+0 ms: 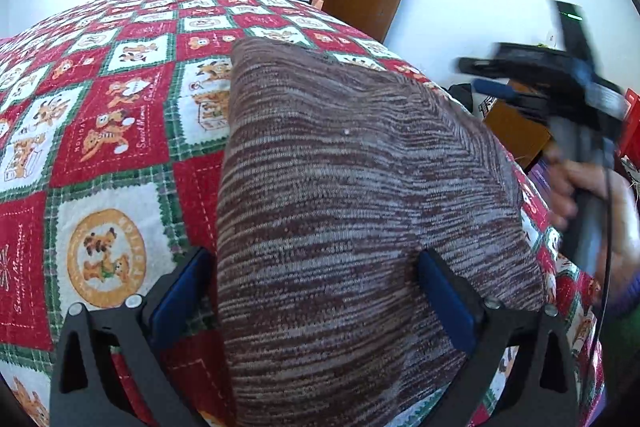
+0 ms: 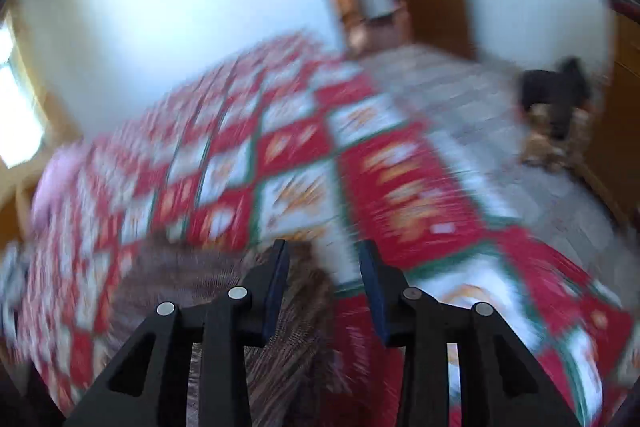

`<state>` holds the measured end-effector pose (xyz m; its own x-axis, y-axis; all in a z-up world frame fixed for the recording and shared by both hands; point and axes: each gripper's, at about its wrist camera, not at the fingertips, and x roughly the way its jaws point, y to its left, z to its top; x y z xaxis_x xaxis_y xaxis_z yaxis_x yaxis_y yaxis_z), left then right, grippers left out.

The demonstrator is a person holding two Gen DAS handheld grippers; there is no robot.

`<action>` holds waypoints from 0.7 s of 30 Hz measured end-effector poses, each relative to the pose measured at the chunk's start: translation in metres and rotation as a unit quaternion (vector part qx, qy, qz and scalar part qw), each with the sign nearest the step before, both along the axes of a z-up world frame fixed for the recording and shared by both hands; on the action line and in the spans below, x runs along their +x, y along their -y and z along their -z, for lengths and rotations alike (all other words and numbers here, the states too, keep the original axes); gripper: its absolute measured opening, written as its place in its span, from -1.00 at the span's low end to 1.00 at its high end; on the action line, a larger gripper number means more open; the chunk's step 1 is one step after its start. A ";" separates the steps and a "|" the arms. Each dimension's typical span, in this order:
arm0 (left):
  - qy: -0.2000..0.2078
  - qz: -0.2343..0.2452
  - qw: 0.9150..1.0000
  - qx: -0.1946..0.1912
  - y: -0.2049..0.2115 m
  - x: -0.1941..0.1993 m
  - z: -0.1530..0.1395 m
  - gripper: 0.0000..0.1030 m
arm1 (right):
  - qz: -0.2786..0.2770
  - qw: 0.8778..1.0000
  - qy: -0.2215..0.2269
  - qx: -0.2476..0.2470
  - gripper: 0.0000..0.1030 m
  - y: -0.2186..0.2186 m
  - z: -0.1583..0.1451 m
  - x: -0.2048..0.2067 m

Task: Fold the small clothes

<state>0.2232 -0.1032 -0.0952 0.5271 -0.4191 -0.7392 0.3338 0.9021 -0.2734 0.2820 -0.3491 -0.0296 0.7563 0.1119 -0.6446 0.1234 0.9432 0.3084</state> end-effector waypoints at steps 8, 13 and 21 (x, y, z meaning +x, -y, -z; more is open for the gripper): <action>0.000 -0.001 1.000 -0.014 -0.004 -0.002 0.000 1.00 | -0.150 0.980 -0.110 -0.077 -0.30 -0.082 0.028 -0.074; 0.002 0.001 1.000 0.005 0.000 -0.003 0.000 1.00 | -0.116 0.980 -0.144 -0.070 -0.14 -0.063 0.050 -0.091; 0.004 -0.001 1.000 0.016 0.002 -0.002 -0.001 1.00 | -0.088 0.980 -0.171 -0.057 -0.14 -0.058 0.037 -0.144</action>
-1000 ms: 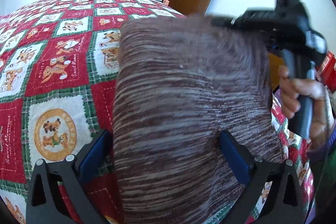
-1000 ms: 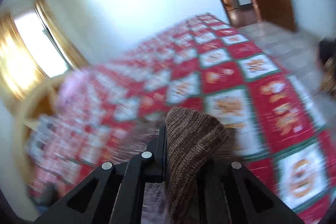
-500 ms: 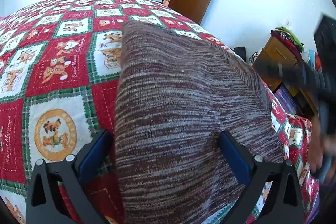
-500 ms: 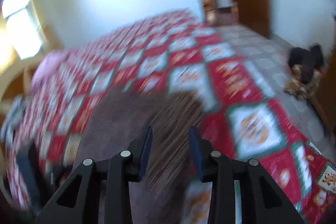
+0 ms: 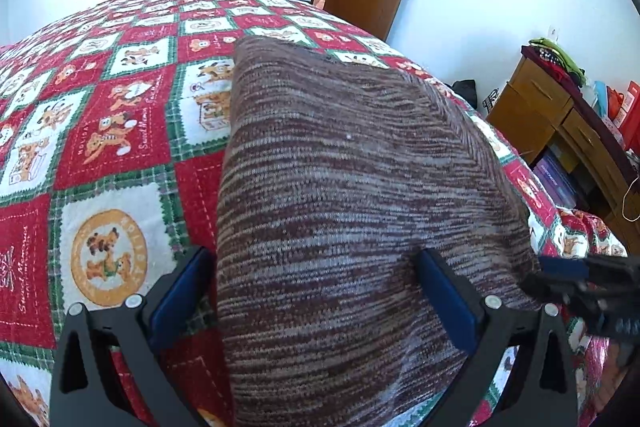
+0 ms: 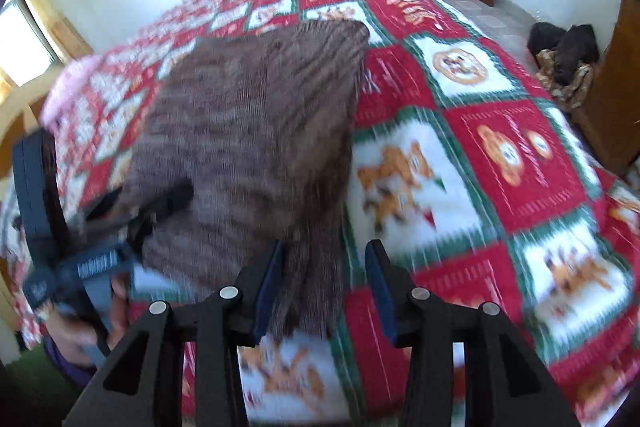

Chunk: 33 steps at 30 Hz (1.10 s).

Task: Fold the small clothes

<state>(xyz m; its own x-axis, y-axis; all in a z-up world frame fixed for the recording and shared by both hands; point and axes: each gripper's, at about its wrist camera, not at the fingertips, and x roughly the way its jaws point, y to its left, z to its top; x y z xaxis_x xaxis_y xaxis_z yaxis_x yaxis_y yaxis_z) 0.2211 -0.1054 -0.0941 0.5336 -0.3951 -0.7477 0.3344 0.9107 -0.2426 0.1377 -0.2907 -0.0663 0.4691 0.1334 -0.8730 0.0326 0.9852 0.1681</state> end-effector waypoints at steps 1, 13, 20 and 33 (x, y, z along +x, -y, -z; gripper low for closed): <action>0.000 0.000 1.000 0.000 0.000 0.000 0.000 1.00 | 0.003 1.000 0.008 -0.003 -0.14 -0.002 -0.004 -0.007; 0.000 -0.006 1.000 -0.005 -0.010 0.000 -0.032 1.00 | 0.045 0.988 0.121 0.078 0.46 0.013 -0.048 0.011; -0.024 -0.033 0.997 -0.063 -0.017 0.061 -0.039 0.99 | 0.087 0.987 0.102 0.091 0.46 0.028 -0.013 0.069; -0.044 -0.026 0.993 -0.106 -0.012 0.072 0.003 0.38 | 0.008 0.991 0.112 0.075 0.43 -0.006 0.014 0.110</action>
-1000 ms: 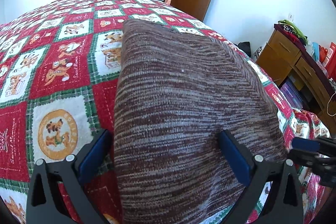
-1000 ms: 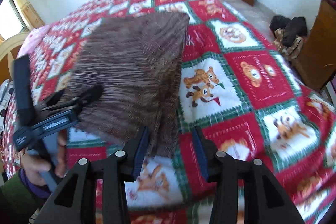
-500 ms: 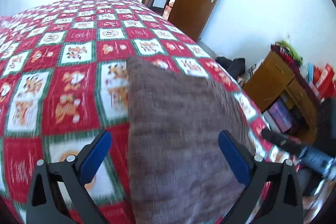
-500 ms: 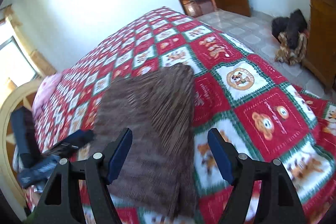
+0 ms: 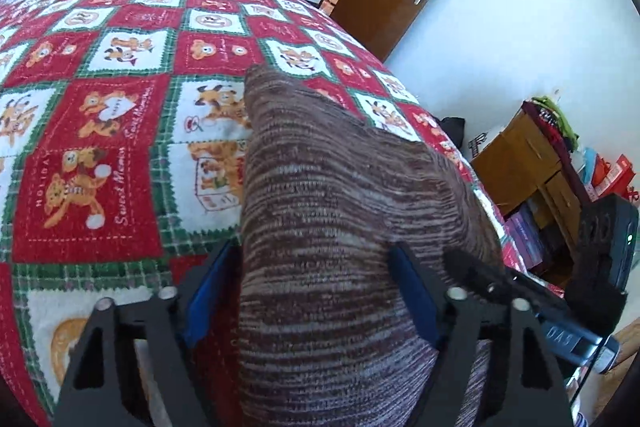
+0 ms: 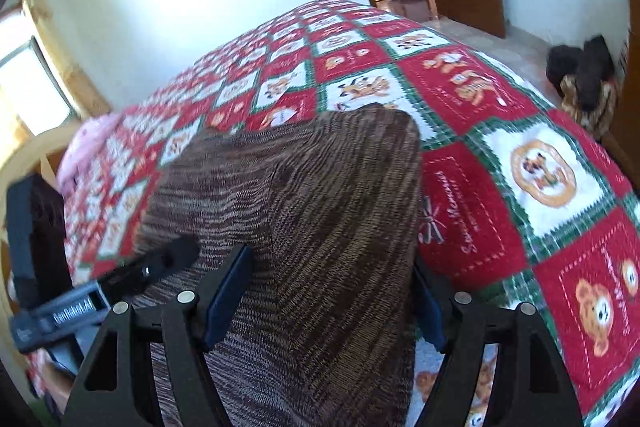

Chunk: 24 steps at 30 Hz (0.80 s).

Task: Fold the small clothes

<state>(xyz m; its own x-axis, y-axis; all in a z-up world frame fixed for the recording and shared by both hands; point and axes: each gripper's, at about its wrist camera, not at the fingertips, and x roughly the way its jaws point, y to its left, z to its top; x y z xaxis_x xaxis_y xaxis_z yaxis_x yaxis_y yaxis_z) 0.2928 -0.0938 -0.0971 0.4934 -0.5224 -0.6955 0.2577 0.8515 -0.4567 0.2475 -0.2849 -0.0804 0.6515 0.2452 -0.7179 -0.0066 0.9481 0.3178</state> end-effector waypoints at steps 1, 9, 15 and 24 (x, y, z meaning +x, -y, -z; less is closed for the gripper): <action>0.000 0.000 1.000 -0.004 0.000 0.001 0.001 0.27 | -0.002 1.000 -0.001 -0.003 0.27 -0.001 0.000 0.000; 0.026 0.005 0.999 0.032 0.006 -0.004 -0.011 -0.44 | -0.003 0.999 0.016 -0.043 -0.41 -0.024 -0.014 -0.009; 0.058 0.022 0.998 0.020 0.001 -0.031 -0.056 -0.49 | 0.009 0.996 0.060 -0.060 -0.43 -0.041 -0.062 -0.046; 0.129 0.072 0.989 0.030 -0.002 -0.110 -0.129 -0.49 | 0.053 0.988 0.135 -0.051 -0.43 -0.055 -0.136 -0.158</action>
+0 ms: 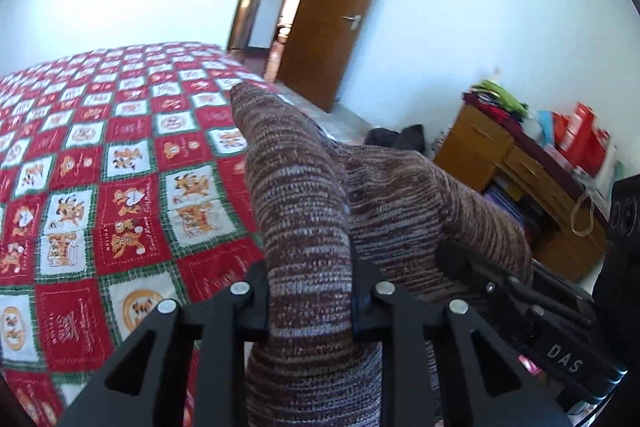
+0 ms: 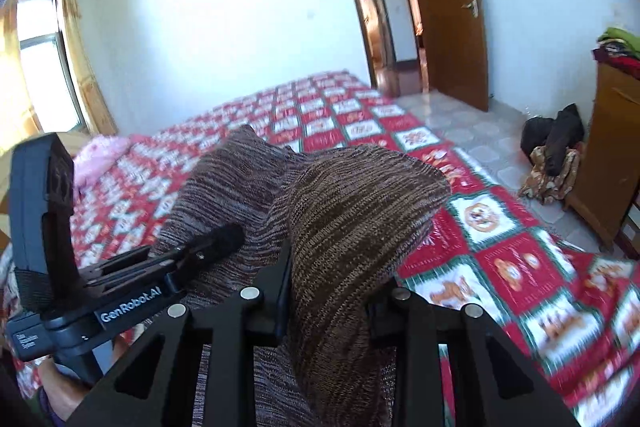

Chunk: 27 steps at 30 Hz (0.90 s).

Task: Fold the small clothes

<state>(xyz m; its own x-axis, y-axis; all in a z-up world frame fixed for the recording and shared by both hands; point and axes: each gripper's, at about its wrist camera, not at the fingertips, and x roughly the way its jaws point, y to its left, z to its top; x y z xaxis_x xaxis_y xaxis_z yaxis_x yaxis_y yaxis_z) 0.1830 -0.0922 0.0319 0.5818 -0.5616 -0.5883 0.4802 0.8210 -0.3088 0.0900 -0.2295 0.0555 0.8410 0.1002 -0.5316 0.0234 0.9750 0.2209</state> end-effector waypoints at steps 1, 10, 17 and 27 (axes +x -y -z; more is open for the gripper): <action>0.005 0.007 1.000 0.003 0.003 -0.008 -0.004 -0.49 | 0.006 1.000 0.007 -0.001 -0.43 0.000 -0.005 -0.012; -0.003 0.065 0.998 -0.003 0.028 -0.071 -0.012 -0.49 | 0.064 0.998 -0.002 -0.012 -0.44 0.014 -0.021 -0.102; -0.007 0.094 0.995 0.011 0.059 -0.098 0.002 -0.49 | 0.105 0.993 -0.015 -0.051 -0.44 0.027 -0.014 -0.139; -0.016 0.093 0.995 0.022 0.103 -0.077 0.042 -0.49 | 0.155 0.982 -0.041 -0.096 -0.44 0.057 0.031 -0.112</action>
